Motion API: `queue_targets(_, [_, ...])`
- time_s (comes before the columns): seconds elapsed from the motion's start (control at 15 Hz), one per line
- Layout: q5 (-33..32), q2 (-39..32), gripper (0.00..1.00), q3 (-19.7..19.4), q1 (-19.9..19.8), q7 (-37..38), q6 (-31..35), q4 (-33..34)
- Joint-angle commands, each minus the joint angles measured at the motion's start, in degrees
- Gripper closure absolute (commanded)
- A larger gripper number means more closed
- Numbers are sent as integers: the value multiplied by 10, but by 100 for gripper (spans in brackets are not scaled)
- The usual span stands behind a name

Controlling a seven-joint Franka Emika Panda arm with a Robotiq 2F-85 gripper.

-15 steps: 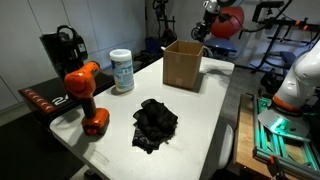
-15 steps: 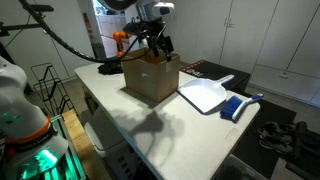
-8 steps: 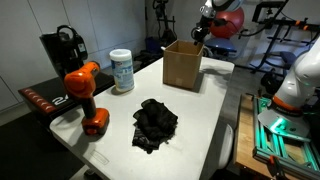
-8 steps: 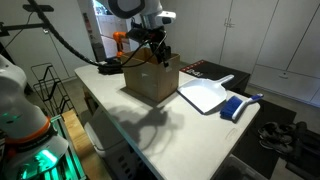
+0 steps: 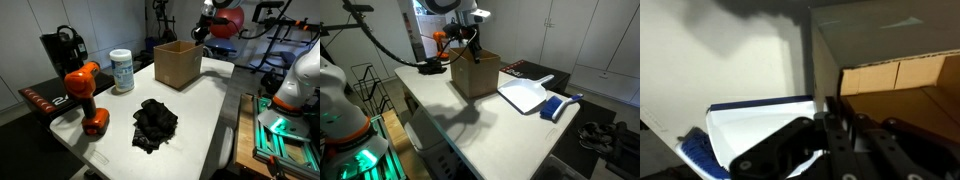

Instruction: Turn the box

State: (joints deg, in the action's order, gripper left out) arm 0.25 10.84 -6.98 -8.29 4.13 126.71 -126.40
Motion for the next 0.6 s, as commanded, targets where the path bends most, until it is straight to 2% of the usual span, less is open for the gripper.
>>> queue_targets(0.0, [2,28,99,12,2,68,-32,-16])
queue_targets(0.33, [23,62,99,23,6,126,-53,-38])
queue_targets(0.53, [17,90,99,37,2,179,-35,-60])
